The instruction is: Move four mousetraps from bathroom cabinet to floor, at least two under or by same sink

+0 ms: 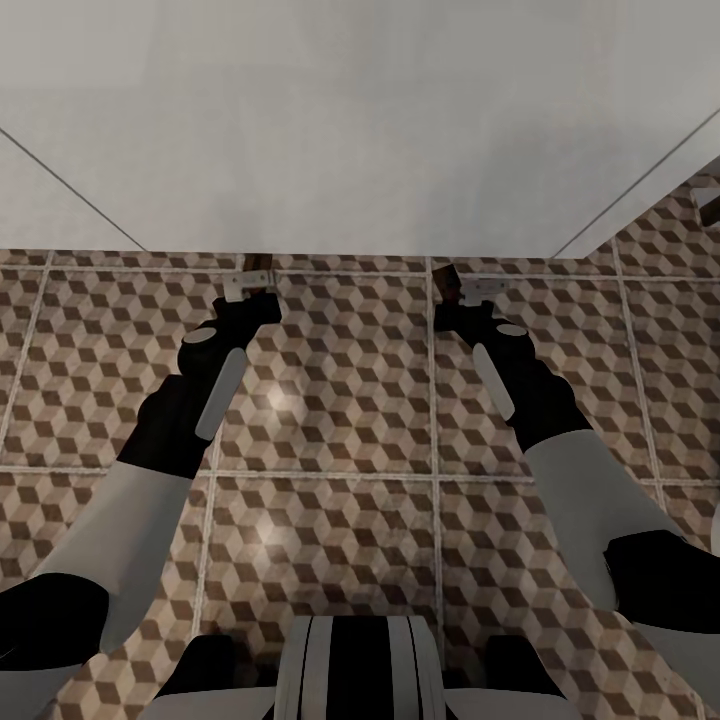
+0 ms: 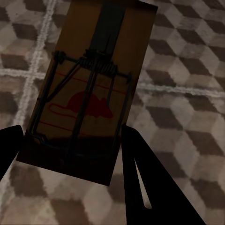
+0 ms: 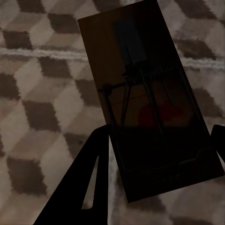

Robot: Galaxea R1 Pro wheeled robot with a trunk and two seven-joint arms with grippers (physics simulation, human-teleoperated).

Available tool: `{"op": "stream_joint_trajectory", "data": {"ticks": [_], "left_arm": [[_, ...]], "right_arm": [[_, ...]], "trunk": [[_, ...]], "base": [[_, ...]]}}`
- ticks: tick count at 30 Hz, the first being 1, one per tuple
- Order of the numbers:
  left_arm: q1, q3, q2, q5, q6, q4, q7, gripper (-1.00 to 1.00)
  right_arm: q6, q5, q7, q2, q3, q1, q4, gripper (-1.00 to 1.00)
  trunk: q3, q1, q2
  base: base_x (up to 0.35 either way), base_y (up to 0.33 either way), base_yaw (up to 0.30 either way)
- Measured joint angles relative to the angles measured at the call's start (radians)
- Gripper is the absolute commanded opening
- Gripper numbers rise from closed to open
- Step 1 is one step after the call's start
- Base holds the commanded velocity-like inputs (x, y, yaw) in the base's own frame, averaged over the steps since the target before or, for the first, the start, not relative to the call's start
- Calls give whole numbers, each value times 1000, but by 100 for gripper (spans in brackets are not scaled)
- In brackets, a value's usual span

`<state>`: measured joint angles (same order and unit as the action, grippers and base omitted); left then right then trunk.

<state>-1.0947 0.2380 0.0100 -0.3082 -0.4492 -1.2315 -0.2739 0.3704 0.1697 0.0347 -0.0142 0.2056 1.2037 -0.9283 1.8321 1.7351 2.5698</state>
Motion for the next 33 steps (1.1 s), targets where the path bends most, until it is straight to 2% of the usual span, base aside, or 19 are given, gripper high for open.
{"op": "stream_joint_trajectory", "data": {"ticks": [12, 21, 27, 33], "left_arm": [[5, 1, 0, 0, 0, -4, 0, -100], [6, 1, 0, 0, -1, -31, 0, -100], [21, 1, 0, -1, -3, -86, -1, -100], [27, 2, 0, -1, -3, -96, -1, -100]], "right_arm": [[0, -2, -1, 3, 0, 0, 2, -100], [-4, -5, -1, 7, -4, 0, 119, -100], [-8, -5, -1, 6, -5, 7, 147, -100], [-13, -4, -5, 5, -6, 15, 155, -100]], "trunk": [[0, 0, 0], [0, 0, 0], [0, 0, 0], [0, 0, 0]], "base": [[0, 0, 0], [0, 0, 0], [0, 0, 0], [0, 0, 0]]}}
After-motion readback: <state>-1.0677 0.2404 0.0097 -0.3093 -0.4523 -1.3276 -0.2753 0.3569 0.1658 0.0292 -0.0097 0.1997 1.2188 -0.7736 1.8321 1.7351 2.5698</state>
